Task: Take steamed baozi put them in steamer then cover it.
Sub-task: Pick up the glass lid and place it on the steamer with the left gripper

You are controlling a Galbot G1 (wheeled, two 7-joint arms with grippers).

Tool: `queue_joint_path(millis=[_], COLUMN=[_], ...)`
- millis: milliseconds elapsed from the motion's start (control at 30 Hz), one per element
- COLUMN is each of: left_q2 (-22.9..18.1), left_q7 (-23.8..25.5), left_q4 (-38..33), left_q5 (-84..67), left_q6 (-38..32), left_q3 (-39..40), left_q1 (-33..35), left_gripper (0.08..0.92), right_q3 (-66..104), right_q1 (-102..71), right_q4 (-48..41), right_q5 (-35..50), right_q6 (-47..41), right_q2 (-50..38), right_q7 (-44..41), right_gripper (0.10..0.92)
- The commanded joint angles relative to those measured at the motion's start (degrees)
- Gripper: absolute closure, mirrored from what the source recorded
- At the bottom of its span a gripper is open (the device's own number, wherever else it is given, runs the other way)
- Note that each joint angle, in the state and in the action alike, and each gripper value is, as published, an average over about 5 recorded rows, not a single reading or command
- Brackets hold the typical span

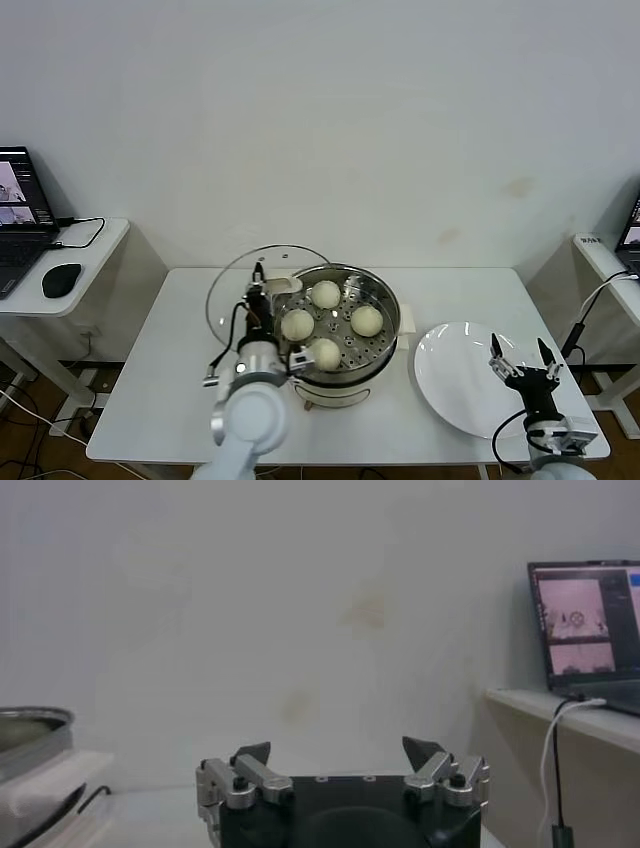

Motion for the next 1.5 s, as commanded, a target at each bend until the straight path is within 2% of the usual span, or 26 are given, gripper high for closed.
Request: queue_joint_path(millis=[33, 533, 1500], left_q2=[-8.19, -8.46, -8.48], left_q7=[2.02, 2.52, 0.78], left_q4=[6.39, 9.81, 11.62], left_q5=[6.02, 3.85, 5.93], left_q6=[0.55, 0.69, 0.57], left_q3=[7.62, 12.26, 8.85], left_q1=[-3.21, -5.02, -3.33], left_gripper=[0.863, 0.863, 0.863], right_q3=[0.17, 0.54, 0.39], right_q1=[1.04, 1.76, 2.20], right_q4=[-0.61, -1.79, -2.22], right_q5=[-1.02, -1.17, -1.72], right_q6=[-0.06, -0.03, 0.17], right_q2=[0.95, 0.95, 1.23], right_q7=[-0.22, -0.36, -0.67], right_gripper=[0.203, 0.203, 0.203])
